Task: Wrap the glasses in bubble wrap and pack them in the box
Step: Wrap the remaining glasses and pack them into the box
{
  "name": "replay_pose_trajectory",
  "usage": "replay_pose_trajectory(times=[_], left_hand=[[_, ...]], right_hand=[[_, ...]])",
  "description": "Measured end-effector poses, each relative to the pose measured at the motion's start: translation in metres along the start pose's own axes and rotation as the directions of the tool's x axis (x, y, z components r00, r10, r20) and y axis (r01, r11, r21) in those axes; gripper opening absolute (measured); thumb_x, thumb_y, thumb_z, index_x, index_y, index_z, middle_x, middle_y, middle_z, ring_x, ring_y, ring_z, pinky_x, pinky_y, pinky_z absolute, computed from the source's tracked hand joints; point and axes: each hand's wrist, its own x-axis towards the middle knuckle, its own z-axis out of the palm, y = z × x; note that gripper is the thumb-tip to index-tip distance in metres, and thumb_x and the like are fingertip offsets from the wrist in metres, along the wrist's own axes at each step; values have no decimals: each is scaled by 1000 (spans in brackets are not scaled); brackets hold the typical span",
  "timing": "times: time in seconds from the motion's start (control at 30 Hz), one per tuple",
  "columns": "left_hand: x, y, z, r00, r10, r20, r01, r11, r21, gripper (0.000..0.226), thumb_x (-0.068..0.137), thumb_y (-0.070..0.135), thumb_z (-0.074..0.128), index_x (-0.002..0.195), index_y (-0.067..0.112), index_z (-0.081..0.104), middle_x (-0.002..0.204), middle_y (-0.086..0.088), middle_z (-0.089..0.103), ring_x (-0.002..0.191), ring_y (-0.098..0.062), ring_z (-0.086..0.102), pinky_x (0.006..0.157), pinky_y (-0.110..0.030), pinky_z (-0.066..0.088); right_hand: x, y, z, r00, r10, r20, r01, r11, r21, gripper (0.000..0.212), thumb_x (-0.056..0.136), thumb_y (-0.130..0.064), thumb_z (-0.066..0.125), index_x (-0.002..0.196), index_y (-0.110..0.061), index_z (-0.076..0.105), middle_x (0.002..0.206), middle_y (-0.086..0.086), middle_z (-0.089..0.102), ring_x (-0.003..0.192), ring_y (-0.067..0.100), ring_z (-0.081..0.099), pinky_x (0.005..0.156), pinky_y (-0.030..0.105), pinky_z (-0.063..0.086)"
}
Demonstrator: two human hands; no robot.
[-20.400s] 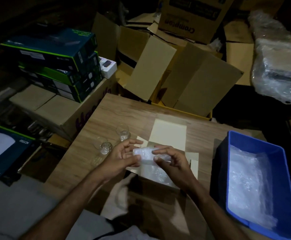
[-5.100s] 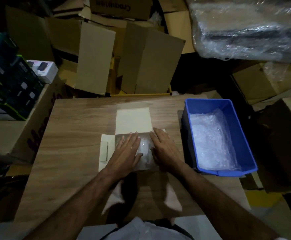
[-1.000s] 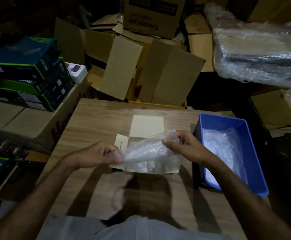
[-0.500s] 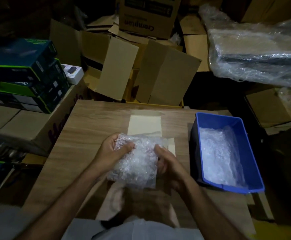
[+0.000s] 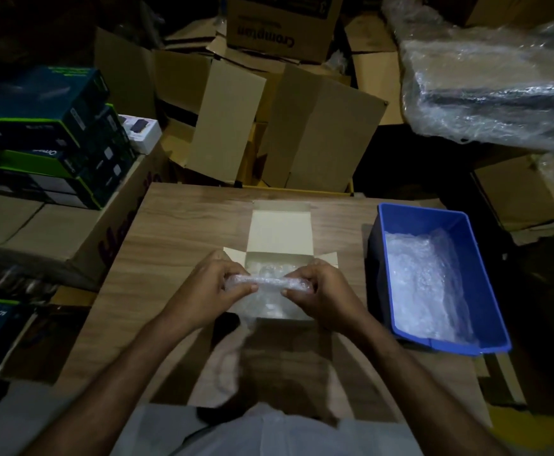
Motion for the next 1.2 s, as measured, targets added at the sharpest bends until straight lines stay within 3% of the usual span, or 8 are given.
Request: replay_pose_trajectory(times=[0.07,0.2,0.43,0.57,0.67,0.83,1.0,1.2], left_hand=[[1,-8,-4,998,55,40,-52,997,-63,15,89,41,72,99,30,74,112,11,55,108,0,53,84,-19,49],[-3,-2,-2,967,-28,252,179,779,-600,27,98,24,61,121,12,68,115,-9,74,105,-21,72,82,-34,61],[-9,-13,19,940,-143,310,331,604,-725,33,100,9,56,131,19,58,119,-8,74,106,-25,73,80,-37,63],[-7,-25,20,927,-161,338,357,654,-667,19,100,14,57,110,10,73,112,-8,74,101,-27,71,75,-32,60],[-6,-30,17,922,-164,350,381,536,-754,39,93,28,51,109,0,72,114,-16,73,105,-33,70,84,-40,60],[-1,-36,23,954,-157,254,293,654,-698,33,92,7,69,124,12,63,121,-11,71,109,-28,70,82,-37,61],[8,-45,26,936,-91,340,281,776,-565,27,95,4,65,119,16,62,115,-7,67,96,-28,74,64,-35,62],[27,-54,36,912,-176,370,367,754,-545,20,100,7,57,106,8,76,108,-4,75,101,-22,73,77,-26,60]], right_hand=[[1,2,-9,1000,-7,30,7,1000,-1,13,85,-41,75,87,-28,75,92,-3,67,85,17,63,72,37,57],[-4,5,-17,980,152,130,-194,877,440,35,90,-41,73,118,-19,70,122,3,70,112,23,68,92,37,59],[-15,16,5,960,232,159,-273,628,729,32,98,-11,63,129,-7,60,126,18,68,113,37,68,97,52,56],[-18,17,6,946,270,177,-315,655,686,14,87,-14,69,97,-9,78,123,16,69,122,39,60,101,49,53],[-19,9,6,931,302,204,-360,684,634,47,62,-39,84,95,-6,77,121,13,70,116,36,63,96,44,57],[-16,17,18,968,243,55,-222,741,634,46,83,-1,78,123,-16,59,125,13,67,106,27,73,75,39,63],[-7,34,29,991,123,58,-134,831,540,18,95,-3,64,112,-7,69,122,11,63,109,30,67,76,34,62],[-1,53,47,973,229,-38,-193,889,415,16,92,-17,71,104,-7,77,113,-1,71,101,9,68,86,34,61]])
